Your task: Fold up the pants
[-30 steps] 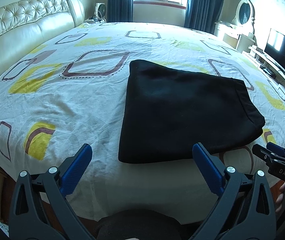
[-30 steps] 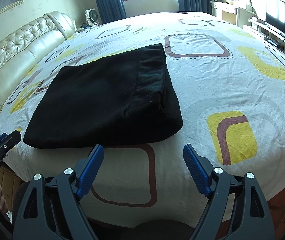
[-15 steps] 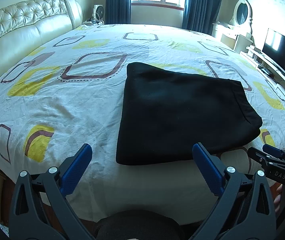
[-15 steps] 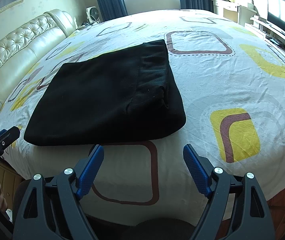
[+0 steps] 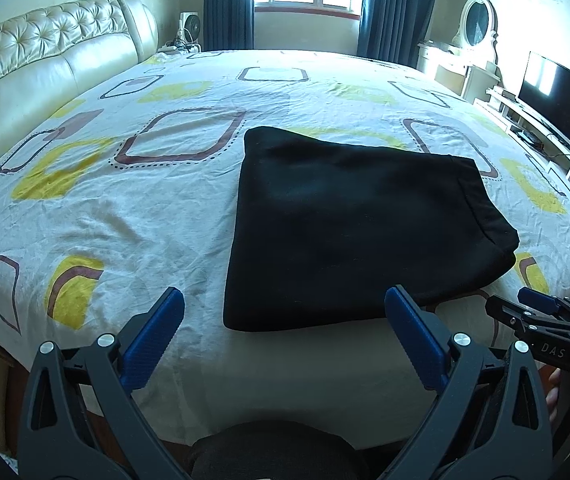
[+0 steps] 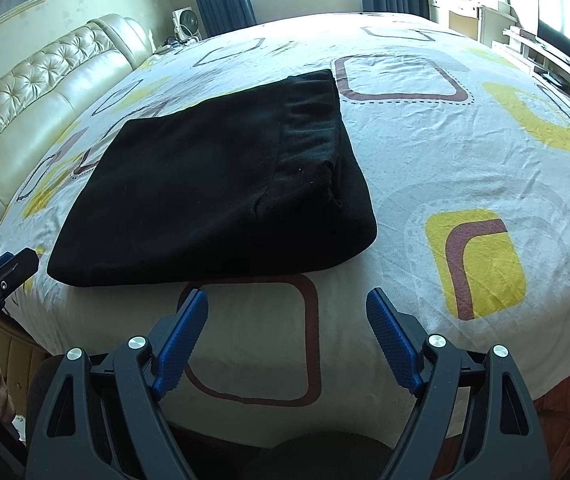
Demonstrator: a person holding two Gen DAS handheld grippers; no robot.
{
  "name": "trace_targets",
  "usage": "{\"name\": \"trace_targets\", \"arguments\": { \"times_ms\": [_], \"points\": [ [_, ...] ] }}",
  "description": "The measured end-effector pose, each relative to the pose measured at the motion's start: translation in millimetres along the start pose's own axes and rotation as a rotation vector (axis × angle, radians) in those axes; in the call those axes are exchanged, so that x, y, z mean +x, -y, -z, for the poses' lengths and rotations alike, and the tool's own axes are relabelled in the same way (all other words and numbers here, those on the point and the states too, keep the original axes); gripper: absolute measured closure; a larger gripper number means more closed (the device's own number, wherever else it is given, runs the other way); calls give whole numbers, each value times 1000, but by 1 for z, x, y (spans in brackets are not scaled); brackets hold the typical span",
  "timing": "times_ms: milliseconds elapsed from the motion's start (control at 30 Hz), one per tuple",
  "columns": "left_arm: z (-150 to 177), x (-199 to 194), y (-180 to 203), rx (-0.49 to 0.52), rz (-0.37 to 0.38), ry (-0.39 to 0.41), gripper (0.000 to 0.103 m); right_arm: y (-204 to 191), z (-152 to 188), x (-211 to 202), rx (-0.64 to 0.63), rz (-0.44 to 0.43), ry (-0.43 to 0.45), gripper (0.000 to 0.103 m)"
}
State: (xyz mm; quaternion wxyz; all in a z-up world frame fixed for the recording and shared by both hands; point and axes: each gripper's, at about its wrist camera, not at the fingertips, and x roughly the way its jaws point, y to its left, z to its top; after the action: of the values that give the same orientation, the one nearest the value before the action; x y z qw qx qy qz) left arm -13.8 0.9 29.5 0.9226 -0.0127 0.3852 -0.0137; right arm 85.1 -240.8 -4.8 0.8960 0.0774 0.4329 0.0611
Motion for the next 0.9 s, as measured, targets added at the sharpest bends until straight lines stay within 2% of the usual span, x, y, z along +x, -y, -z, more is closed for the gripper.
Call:
{"name": "trace_targets", "arguments": {
  "times_ms": [567, 633, 767, 900],
  "points": [
    [-4, -5, 5, 10, 21, 16, 3, -1, 2, 3, -6, -11, -24, 23],
    [-5, -7, 4, -3, 5, 37, 3, -1, 1, 3, -5, -14, -26, 23],
    [-6, -10, 4, -1, -92, 50, 2, 0, 2, 3, -2, -17, -30, 23],
    [-14, -7, 1, -3, 23, -17, 3, 1, 2, 4, 8, -25, -37, 23]
  ]
}}
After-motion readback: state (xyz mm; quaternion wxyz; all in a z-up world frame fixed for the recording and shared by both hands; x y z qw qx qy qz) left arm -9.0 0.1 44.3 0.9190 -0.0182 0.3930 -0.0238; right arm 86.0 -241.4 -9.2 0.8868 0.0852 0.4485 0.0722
